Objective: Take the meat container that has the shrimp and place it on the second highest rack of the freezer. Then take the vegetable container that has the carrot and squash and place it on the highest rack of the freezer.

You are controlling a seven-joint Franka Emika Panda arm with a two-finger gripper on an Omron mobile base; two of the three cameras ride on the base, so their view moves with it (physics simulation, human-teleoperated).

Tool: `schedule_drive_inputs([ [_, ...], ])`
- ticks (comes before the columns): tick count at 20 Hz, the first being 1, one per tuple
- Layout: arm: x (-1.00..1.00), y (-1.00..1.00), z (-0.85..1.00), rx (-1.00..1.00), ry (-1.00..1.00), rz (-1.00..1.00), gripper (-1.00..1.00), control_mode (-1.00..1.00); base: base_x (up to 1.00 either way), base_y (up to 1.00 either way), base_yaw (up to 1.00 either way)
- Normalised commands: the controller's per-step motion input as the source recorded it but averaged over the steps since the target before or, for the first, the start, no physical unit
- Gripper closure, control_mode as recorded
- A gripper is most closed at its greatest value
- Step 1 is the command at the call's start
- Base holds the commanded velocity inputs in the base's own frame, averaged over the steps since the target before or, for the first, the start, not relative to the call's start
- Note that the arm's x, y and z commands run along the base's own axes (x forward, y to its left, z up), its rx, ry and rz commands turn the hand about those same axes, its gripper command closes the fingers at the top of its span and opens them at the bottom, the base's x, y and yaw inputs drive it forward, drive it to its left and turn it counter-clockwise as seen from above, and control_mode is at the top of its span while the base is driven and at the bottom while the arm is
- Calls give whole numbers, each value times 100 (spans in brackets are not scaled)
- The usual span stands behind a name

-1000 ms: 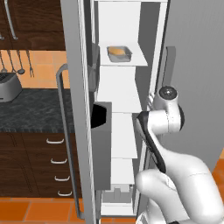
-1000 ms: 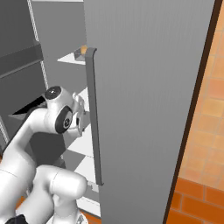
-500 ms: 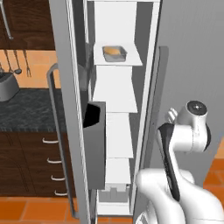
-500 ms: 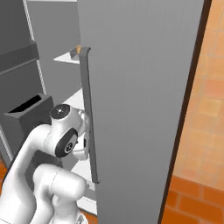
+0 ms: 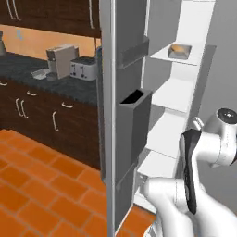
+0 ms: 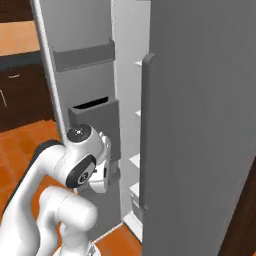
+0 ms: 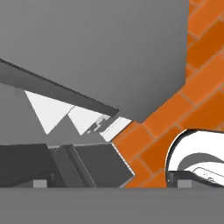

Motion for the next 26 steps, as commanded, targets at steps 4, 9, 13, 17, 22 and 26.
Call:
schedule_drive_inputs([
  [4,0,0,0,0,0,0,-100,100,-48,0,92],
  [9,0,0,0,0,0,0,-100,100,-85,5,77],
  [13,0,0,0,0,0,0,-100,100,-16,45,89],
  [17,0,0,0,0,0,0,-100,100,64,69,43],
  [22,0,0,0,0,0,0,-100,100,100,11,1],
  [26,0,0,0,0,0,0,-100,100,100,-21,-5],
])
